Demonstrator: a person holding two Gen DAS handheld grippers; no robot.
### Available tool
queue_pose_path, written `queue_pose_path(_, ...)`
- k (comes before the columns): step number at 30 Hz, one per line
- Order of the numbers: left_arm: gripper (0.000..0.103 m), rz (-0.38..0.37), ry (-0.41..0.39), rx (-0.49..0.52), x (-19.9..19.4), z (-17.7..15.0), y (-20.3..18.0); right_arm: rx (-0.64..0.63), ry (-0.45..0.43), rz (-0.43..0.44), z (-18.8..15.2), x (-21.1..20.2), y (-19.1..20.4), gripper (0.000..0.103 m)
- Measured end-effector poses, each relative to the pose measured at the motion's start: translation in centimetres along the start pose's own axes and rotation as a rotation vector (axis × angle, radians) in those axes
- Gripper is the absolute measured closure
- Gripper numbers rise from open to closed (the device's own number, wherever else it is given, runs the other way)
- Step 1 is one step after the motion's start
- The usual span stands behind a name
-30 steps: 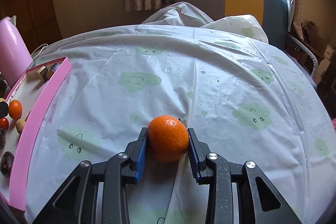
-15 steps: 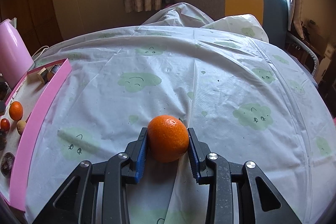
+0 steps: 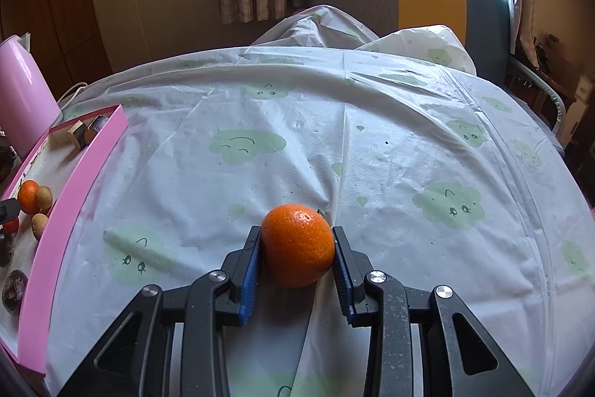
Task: Organize fruits
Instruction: 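Lower the mandarin into the tray and open the right gripper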
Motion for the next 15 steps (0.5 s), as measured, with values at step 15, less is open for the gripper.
queue_pose_path(15,0.070,0.017,-0.027,0.045,-0.8,-0.1,-0.5,-0.027,0.006,0.118,1.5,-1.5,3.9,0.068)
Point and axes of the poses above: each gripper's, at about its wrist camera, not at the fingertips, and x roughly the way its jaws point, y to its left, z to its top, the point moved 6 cm from there along x, roughly the way its jaws point, and after that the axes turned 4 degrees about -x, right-handed, at the moved point
